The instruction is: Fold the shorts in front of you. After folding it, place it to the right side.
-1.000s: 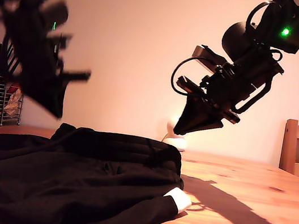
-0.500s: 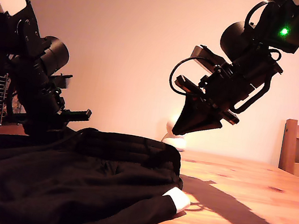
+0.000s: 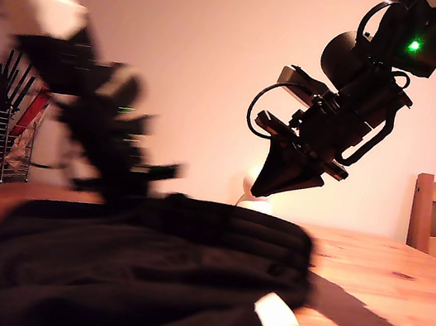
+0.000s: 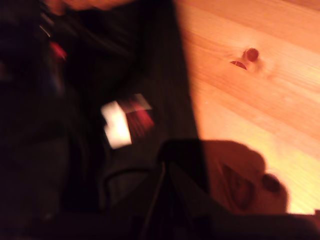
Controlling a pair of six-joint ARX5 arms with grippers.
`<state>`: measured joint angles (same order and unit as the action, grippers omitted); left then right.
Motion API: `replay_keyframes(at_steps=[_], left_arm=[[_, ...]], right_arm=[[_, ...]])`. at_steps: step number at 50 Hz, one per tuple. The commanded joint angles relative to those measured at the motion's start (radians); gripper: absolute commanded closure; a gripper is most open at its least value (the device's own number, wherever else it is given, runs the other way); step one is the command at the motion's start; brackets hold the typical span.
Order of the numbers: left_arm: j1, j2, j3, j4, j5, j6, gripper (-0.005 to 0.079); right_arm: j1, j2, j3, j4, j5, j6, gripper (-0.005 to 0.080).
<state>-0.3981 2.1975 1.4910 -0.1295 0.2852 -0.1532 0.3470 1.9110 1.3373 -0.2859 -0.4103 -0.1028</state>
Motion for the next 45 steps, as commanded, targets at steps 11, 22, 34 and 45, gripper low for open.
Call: replay_keyframes(at_steps=[11, 22, 34, 45], left_arm=[[-0.12, 0.062, 0.069, 0.019, 0.018, 0.004, 0.0767], [-0.145, 0.068, 0.131, 0.032, 0.018, 0.004, 0.0767], [-0.127, 0.039, 0.254, -0.174, 0.075, 0.04, 0.0766], [-0.127, -0.074, 0.259, -0.269, -0.011, 0.129, 0.0766]], right_arm=[[-0.081, -0.08, 0.0, -0.019, -0.003, -0.003, 0.0765], [-0.113, -0.114, 0.0, -0.047, -0.022, -0.003, 0.0765], [-0.113, -0.114, 0.0, -0.11, -0.037, -0.029, 0.0765], [-0.137, -0.126, 0.0, -0.071, -0.025, -0.03, 0.0765]])
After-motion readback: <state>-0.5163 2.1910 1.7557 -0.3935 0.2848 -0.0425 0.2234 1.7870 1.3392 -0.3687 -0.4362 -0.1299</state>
